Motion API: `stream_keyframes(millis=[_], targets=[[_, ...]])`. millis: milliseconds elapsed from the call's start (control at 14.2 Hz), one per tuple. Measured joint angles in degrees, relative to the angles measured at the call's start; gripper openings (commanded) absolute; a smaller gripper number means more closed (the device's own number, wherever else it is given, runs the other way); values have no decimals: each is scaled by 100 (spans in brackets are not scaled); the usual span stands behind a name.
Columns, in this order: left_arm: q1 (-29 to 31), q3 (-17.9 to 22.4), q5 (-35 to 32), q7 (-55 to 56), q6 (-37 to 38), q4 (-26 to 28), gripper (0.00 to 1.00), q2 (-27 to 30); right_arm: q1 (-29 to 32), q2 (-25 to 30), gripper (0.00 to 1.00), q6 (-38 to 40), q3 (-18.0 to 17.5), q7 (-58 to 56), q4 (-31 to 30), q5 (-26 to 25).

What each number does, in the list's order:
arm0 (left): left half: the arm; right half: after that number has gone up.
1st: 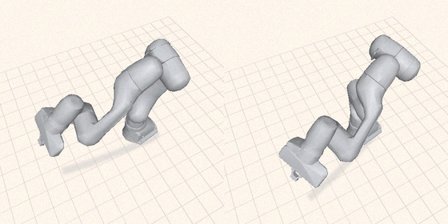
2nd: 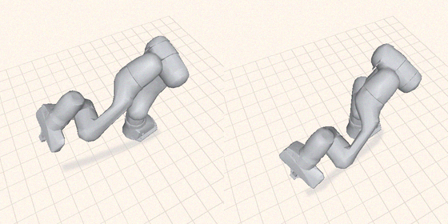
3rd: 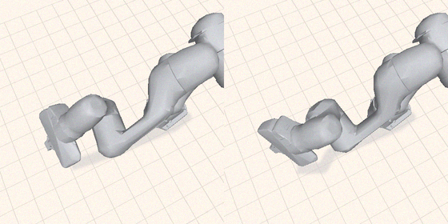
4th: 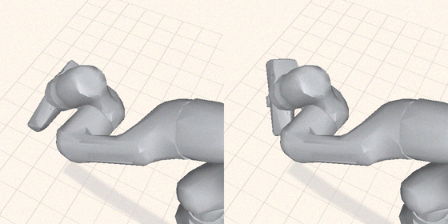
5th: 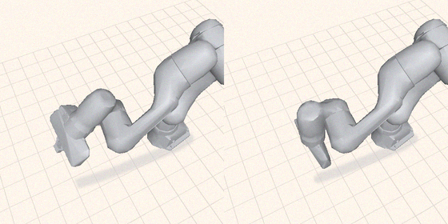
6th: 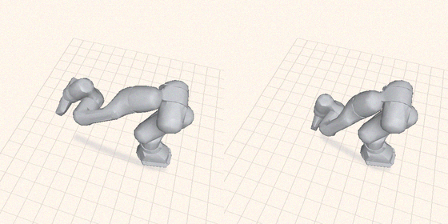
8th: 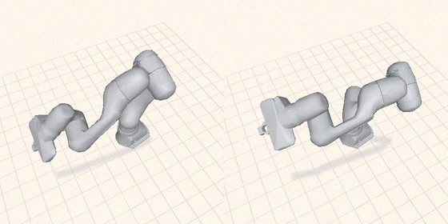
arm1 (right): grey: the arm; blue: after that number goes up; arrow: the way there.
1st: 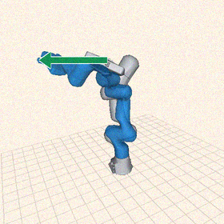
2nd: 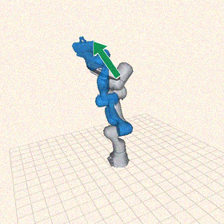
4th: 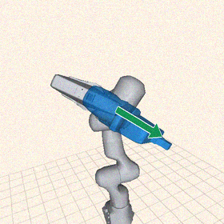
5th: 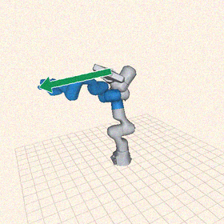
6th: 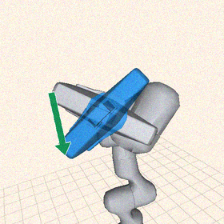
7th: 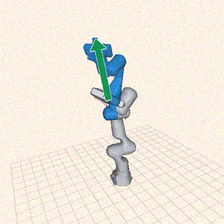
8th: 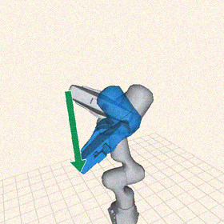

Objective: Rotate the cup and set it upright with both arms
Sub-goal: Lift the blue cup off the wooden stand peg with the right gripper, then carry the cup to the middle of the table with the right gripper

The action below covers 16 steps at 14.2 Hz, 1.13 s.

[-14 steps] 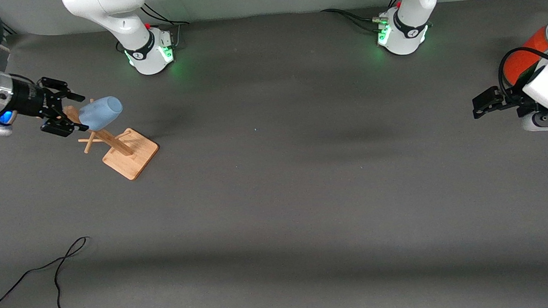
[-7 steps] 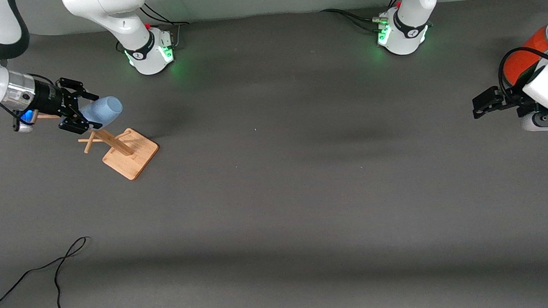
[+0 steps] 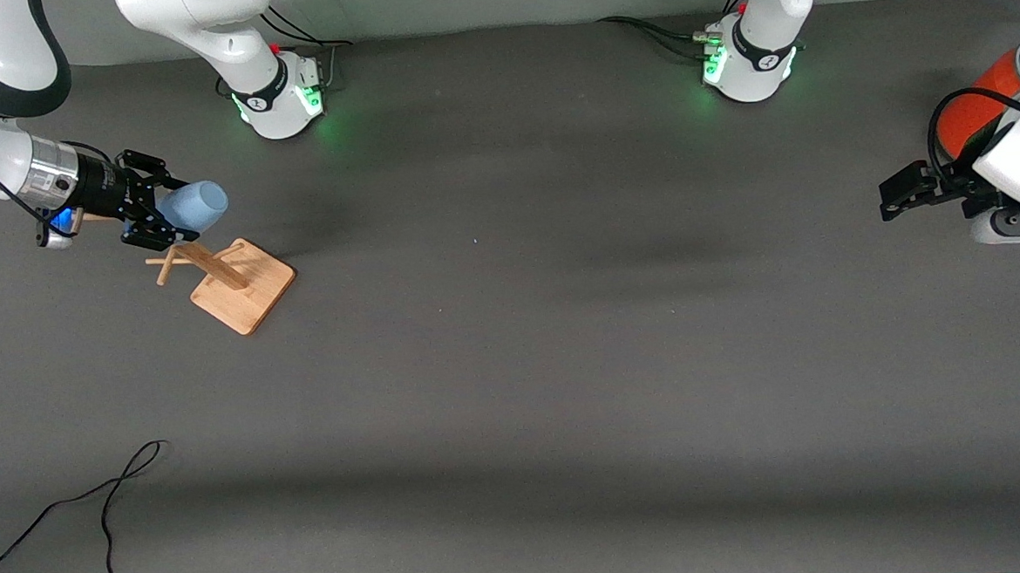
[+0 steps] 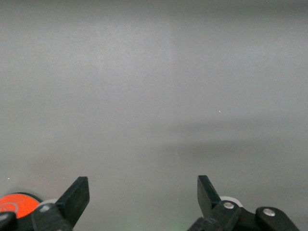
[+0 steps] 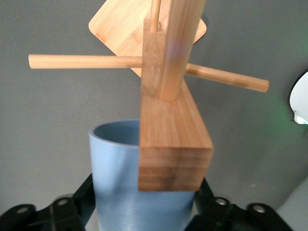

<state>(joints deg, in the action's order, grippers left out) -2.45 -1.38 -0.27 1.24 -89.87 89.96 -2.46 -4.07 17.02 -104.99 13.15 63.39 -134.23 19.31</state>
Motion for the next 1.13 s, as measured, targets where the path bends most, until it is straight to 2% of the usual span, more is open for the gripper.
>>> stream_keyframes(millis=[493,775,915,1127], targets=[[0,0,0,0,0,0,100,0,-20,46,63,2,-23,7,36,165],[0,0,0,0,0,0,100,-1,-28,167,63,271,-110,289,320,380],[0,0,0,0,0,0,100,-1,-37,232,63,289,-416,596,521,405],[0,0,0,0,0,0,100,-1,-71,248,63,274,-1103,1347,897,512]])
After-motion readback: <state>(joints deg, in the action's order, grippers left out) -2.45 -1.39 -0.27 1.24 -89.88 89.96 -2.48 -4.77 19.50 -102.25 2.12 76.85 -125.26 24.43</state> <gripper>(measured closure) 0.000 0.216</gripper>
